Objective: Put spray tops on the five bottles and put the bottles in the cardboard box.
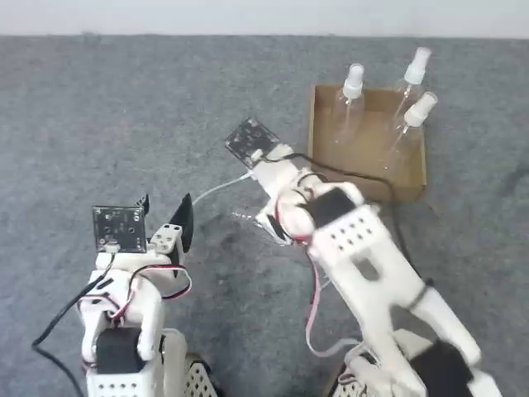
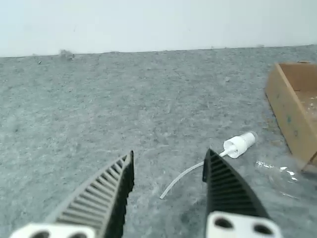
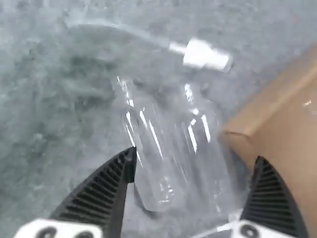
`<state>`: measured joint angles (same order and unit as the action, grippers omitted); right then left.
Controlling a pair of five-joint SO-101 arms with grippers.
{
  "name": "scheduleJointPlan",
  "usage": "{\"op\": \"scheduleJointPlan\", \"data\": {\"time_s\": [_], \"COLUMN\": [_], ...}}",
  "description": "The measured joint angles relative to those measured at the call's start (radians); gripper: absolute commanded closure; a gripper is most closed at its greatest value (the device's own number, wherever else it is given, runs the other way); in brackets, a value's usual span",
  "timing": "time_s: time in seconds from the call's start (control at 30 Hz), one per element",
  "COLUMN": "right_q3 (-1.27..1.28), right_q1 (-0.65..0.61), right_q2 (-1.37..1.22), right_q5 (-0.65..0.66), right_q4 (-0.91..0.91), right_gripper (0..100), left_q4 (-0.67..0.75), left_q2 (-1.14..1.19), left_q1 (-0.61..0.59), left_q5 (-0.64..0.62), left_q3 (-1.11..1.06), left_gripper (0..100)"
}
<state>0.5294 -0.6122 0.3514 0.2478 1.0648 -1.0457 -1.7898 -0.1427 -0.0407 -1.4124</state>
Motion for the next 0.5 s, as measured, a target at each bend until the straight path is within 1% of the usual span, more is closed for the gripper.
{"op": "scheduleJointPlan", "data": {"time_s": [0.07, 0.13, 0.2, 0.5], "right_q3": [-0.005, -0.043, -0.094, -0.302], "right_q1": [0.006, 0.021, 0.041, 0.057], "right_q2": [-0.087, -0.166, -0.235, -0.473], "right_q5": [0.040, 0.110, 0.141, 0.158], "right_q4": [-0.002, -0.008, -0.018, -0.026], "right_gripper": [69.9, 69.9, 69.9, 69.9], "left_q4": [0.000, 0.000, 0.000, 0.000], "left_q2": [0.000, 0.000, 0.000, 0.000], "left_q1": [0.000, 0.003, 0.005, 0.005], "left_q5": [0.000, 0.000, 0.000, 0.000], "left_q3": [0.000, 0.000, 0.000, 0.000], "left_gripper": [79, 79, 79, 79]}}
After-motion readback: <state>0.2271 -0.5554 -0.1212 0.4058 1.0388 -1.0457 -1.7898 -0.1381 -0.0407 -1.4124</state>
